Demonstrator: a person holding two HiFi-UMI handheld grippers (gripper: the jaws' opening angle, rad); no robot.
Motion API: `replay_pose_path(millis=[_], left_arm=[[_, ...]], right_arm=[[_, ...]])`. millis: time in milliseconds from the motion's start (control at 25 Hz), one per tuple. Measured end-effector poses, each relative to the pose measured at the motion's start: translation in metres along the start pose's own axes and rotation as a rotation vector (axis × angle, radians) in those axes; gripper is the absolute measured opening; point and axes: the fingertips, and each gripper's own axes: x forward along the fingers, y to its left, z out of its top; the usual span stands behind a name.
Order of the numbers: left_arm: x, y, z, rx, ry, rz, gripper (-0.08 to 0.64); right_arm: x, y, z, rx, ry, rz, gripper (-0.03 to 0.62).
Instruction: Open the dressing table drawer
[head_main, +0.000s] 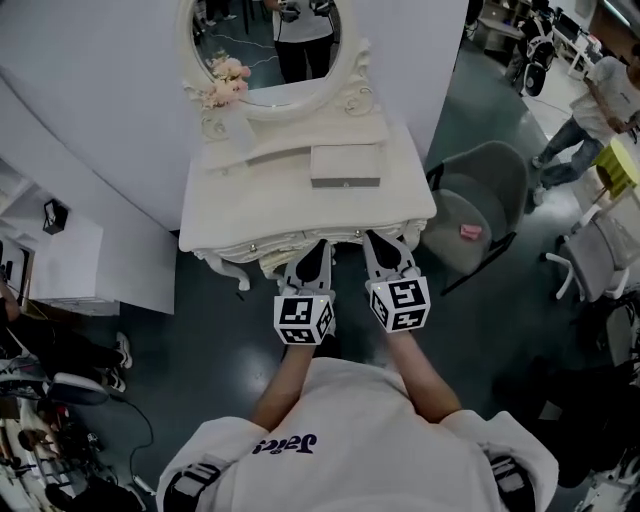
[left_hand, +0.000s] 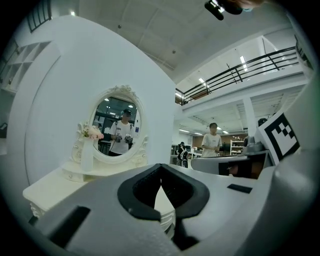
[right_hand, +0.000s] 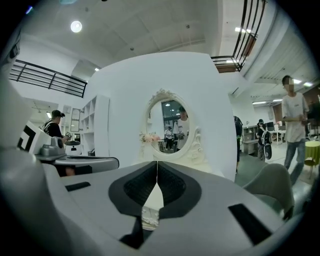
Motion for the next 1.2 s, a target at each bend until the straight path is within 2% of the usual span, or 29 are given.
replay_pose_path(millis=[280, 600, 960, 1200], left_arm=[[0.059, 0.066, 0.018, 0.005, -0.011, -0.026, 0.014], [0.116, 0.123, 0.009, -0.016, 0.018, -0.097, 0.014], [0.154, 0.143, -0.027, -0.046, 0.076, -0.164, 0.014], [0.185, 0.143, -0.058, -0.035, 0.117, -0.204, 0.014]], right_arm=[[0.087, -0.001, 0.014, -0.014, 0.011, -0.021, 0.012], [0.169, -0.007, 0.002, 0.008, 0.074, -0.079, 0.012], [0.197, -0.043, -0.047, 0.079, 0.175, -0.196, 0.012], [0.215, -0.071, -0.097, 0.117, 0.283, -0.224, 0.012]])
